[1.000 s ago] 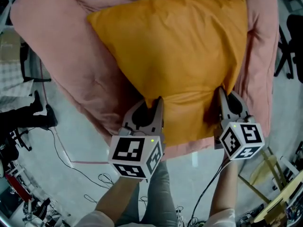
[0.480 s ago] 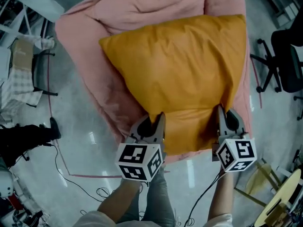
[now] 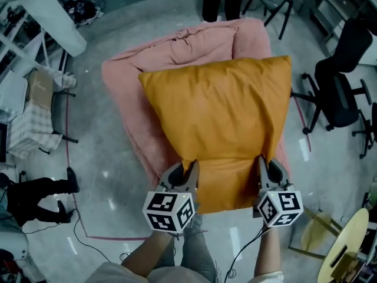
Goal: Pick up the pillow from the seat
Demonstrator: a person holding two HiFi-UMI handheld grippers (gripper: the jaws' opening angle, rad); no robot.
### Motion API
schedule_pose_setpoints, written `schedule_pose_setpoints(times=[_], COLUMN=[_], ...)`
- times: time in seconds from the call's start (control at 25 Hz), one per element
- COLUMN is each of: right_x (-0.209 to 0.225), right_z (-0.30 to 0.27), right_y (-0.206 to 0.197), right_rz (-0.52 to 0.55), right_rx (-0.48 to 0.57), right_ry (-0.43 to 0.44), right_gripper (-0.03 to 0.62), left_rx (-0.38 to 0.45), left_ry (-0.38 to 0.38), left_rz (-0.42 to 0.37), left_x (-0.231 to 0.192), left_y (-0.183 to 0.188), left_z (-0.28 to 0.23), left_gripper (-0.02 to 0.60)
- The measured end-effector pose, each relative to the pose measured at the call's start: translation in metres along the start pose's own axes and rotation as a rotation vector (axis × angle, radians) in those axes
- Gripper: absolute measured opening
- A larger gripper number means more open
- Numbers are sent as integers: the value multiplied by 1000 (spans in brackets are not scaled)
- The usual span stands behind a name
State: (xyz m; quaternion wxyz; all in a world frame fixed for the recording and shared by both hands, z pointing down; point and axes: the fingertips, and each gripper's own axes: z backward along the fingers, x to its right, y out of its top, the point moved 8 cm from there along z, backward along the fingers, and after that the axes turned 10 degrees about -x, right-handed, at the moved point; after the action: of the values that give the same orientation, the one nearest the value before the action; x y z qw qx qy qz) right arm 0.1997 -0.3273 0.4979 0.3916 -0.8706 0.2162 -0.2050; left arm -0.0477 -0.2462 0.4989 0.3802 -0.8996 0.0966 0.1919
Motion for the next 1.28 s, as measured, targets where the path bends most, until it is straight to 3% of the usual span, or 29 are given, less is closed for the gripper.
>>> schedule_pose_setpoints(times=[0.2, 0.48, 0.72, 1.28], right_x=[-5, -7, -24, -129], right_z=[42, 125, 176, 231], right_y=[10, -5, -28, -75], right_rz=[-57, -147, -223, -309], right_rx=[61, 96, 119, 165], right_ry=[-21, -58, -121, -251], right_gripper=[40, 40, 40, 40], left_rx=[46, 43, 30, 10], left_ry=[-25, -55, -118, -228], left_rz=[-76, -126, -208, -287], left_x=[28, 82, 105, 64], left_y=[24, 17, 6, -22], left_z=[32, 79, 113, 192], left_gripper=[67, 64, 63, 61])
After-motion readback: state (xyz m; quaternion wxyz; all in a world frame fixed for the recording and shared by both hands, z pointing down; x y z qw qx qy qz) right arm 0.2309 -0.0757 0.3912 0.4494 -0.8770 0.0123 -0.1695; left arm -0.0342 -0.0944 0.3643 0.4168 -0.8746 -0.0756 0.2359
